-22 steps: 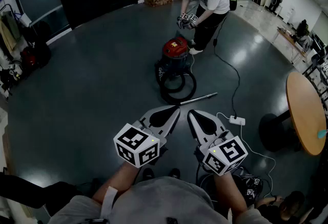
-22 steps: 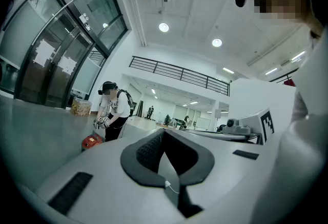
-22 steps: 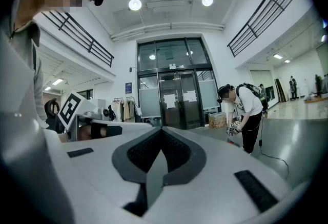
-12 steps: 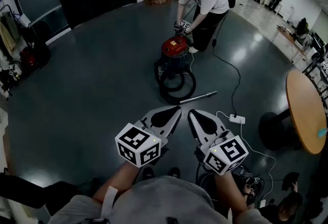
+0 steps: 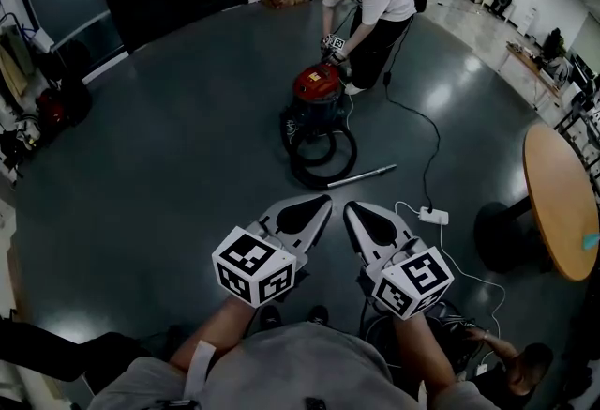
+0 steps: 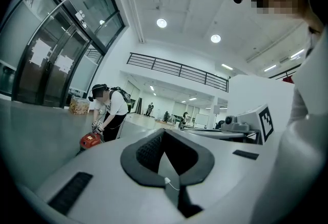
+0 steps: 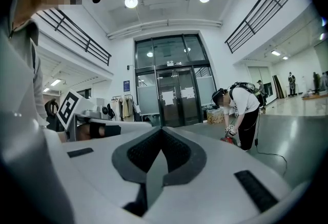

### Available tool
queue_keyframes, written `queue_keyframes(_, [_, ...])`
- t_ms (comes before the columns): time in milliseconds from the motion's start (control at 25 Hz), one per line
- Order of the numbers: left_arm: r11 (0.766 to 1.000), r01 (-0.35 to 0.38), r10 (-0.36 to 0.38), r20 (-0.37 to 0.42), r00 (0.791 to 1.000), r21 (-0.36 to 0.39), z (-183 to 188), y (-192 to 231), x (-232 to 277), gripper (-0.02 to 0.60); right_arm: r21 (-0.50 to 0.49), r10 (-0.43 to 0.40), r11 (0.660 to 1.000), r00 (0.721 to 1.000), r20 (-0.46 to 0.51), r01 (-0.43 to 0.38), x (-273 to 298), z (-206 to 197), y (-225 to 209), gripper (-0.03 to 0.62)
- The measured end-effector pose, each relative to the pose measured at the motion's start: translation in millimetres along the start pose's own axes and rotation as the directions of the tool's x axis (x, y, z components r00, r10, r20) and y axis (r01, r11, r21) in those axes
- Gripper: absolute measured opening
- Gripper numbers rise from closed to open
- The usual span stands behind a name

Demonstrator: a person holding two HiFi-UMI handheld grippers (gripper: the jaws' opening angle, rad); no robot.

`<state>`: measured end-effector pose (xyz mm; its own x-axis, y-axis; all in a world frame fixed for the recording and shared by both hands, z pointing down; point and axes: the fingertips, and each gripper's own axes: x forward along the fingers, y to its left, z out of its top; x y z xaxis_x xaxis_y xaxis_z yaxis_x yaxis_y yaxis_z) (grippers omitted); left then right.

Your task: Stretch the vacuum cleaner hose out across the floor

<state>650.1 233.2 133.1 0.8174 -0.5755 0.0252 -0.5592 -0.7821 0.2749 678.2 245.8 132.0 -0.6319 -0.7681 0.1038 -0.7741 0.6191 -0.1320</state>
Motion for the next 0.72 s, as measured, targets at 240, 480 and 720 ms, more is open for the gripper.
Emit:
queue_keyframes(240, [1.000, 0.019, -0.018, -0.014, 1.000, 0.024, -8.3, -11.9, 21.4, -0.003, -0.011, 0.009, 1.000, 1.000, -0.008, -0.010, -9.0, -3.6, -19.0, 0.005])
queue_keyframes(480, [1.000, 0.007, -0.007, -0.034, 0.999, 0.014, -19.1, -18.4, 54.6, -0.003, -0.005, 0.011, 1.000, 1.000, -0.010, -0.011, -21.4, -8.0, -53.0, 0.005])
queue_keyframes(720, [1.000, -0.023, 0.023, -0.082, 0.996, 0.008, -32.6, -22.2, 85.8, -0.003, 0.021, 0.007, 1.000, 1.000, -0.001, -0.007, -33.7, -10.6, -89.6, 0.005])
